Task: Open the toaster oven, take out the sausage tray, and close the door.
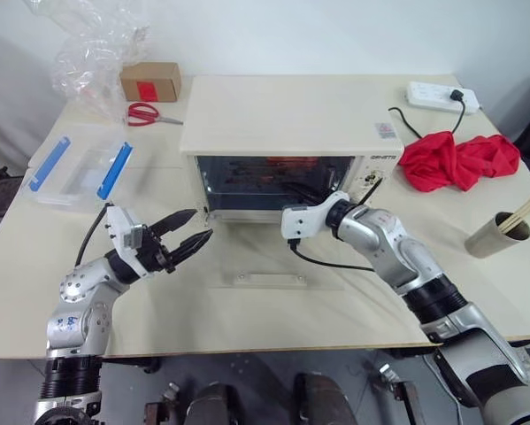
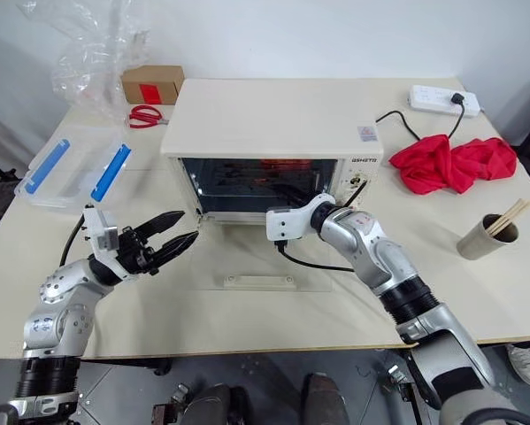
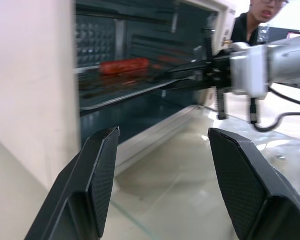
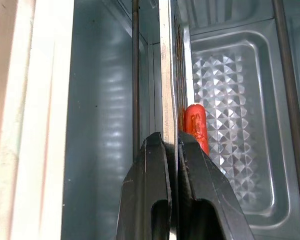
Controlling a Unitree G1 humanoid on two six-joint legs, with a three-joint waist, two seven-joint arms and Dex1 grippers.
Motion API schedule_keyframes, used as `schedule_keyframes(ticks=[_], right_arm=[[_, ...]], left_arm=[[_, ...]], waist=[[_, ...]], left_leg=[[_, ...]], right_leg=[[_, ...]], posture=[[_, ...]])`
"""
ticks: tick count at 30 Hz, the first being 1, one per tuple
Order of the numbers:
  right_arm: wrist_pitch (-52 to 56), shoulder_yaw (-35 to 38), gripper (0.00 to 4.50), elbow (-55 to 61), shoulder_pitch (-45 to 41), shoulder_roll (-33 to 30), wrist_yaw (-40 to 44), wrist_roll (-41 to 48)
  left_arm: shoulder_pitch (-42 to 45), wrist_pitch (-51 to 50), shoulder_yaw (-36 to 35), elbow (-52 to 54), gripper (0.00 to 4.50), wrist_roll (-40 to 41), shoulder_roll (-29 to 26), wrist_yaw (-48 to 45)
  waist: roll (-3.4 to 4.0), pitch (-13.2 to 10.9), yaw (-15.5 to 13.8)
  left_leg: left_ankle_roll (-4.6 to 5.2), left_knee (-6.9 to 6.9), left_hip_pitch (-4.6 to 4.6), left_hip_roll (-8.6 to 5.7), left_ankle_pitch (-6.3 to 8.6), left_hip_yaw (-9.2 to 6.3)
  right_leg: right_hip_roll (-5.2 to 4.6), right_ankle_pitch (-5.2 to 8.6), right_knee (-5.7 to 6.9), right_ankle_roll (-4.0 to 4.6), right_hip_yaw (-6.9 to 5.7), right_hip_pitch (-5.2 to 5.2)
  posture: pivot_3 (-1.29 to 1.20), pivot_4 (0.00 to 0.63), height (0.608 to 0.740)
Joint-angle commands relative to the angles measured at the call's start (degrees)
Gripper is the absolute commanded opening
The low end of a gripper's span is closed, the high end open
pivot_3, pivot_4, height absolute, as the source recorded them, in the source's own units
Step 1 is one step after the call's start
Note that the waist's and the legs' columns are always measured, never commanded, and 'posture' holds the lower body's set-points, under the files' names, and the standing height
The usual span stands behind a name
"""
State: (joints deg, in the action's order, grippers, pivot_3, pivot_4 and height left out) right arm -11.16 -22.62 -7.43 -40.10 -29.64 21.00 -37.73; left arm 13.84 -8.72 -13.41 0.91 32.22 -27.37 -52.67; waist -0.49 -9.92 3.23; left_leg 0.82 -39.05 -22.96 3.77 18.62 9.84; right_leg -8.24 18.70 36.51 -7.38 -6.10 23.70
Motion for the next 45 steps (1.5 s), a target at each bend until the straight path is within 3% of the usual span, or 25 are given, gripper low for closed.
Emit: schedule_keyframes(ticks=[1,16,28,34,39,45], right_arm=[[-0.1,3.8,0.02,9.1,1.6,-0.5,0.1,1.9],[-3.5,10.5,0.02,27.0,24.1,-4.5,-1.5,1.3],[-14.4,16.7,0.02,33.1,37.4,-10.1,-2.4,3.7],[-16.7,17.7,0.02,33.2,37.8,-10.3,-2.0,3.8],[-18.0,16.5,0.02,32.5,35.3,-10.3,-0.6,4.3],[-20.6,14.9,0.02,31.6,33.4,-11.0,1.8,6.4]], left_arm=[[0.7,0.0,-1.6,0.0,3.02,1.7,-0.7,-0.6],[-1.5,-8.0,-3.6,2.2,3.02,5.6,-2.8,0.3],[0.6,-36.8,-6.4,5.1,3.02,23.0,-7.6,5.5],[2.4,-50.1,-7.1,5.8,3.02,31.9,-9.1,9.4],[4.7,-64.4,-7.5,3.7,3.02,44.0,-9.7,17.0],[5.0,-69.0,-7.9,1.1,3.02,53.9,-7.3,26.8]], waist=[[0.0,0.0,0.0],[-0.03,0.0,-1.3],[-0.09,0.0,-1.7],[-0.09,0.0,-1.6],[-0.12,0.0,-1.6],[-0.12,0.0,-1.6]], left_leg=[[0.0,-0.02,-0.05,0.0,0.0,0.01],[-0.01,-0.16,-0.1,-0.02,0.0,0.01],[-0.03,-0.23,0.0,-0.04,-0.05,-0.28],[-0.05,-0.23,0.13,-0.04,-0.07,-0.27],[-0.05,-0.26,0.16,-0.03,-0.07,-0.29],[-0.04,-0.26,0.33,-0.04,-0.07,-0.29]], right_leg=[[0.0,0.0,0.01,0.0,-0.04,0.02],[0.0,0.0,-0.03,0.0,-0.11,-0.08],[-0.02,0.0,-0.02,0.0,-0.04,-0.2],[-0.02,0.0,0.04,0.0,0.03,-0.26],[-0.02,0.0,0.15,0.0,0.09,-0.27],[-0.07,0.01,0.29,0.0,0.13,-0.37]], posture=[[0.0,0.15,0.74],[0.0,0.15,0.74],[0.0,0.15,0.74],[0.0,0.15,0.74],[0.0,0.15,0.74],[0.0,0.15,0.74]])
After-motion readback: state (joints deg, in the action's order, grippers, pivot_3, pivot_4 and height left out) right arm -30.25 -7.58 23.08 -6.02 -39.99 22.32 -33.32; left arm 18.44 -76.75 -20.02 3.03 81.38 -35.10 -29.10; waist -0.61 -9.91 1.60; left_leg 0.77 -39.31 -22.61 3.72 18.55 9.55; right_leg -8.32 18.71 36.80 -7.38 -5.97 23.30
